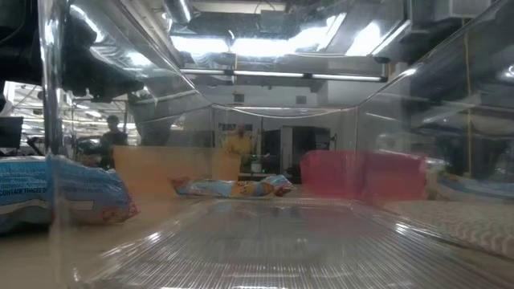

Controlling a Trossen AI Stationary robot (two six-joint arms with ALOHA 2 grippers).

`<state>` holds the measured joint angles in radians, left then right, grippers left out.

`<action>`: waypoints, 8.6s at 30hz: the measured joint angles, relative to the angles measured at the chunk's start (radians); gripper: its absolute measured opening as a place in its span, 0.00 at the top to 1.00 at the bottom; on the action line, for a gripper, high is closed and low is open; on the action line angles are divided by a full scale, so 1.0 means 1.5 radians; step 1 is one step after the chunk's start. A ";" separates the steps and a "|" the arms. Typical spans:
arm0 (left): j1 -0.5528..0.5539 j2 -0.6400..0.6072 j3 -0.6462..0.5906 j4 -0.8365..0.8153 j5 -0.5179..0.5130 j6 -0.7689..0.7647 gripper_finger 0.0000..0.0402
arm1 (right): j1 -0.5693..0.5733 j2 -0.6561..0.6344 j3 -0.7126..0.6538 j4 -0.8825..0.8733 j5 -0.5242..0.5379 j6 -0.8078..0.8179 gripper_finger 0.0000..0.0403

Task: Pick and place Granola Bars by type
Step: Put the red granola bar into the red bin

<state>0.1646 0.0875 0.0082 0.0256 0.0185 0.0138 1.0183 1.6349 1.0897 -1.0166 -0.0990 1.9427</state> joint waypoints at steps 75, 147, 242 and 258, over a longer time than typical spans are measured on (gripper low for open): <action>0.000 0.000 0.000 0.000 0.000 0.000 0.52 | -0.003 -0.041 -0.060 0.020 0.099 -0.011 0.89; 0.000 0.000 0.000 0.000 0.000 0.000 0.52 | -1.001 -0.171 -0.066 0.233 0.169 -1.196 0.89; 0.000 0.000 0.000 0.000 0.000 0.000 0.52 | -0.875 -0.019 0.212 0.095 -0.001 -1.247 0.52; 0.000 0.000 0.000 0.000 0.000 0.000 0.52 | -0.775 0.059 0.213 0.204 0.000 -1.222 0.30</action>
<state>0.1646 0.0875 0.0082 0.0257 0.0185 0.0135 -0.1448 1.7233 1.4086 -0.7112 -0.0983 0.1098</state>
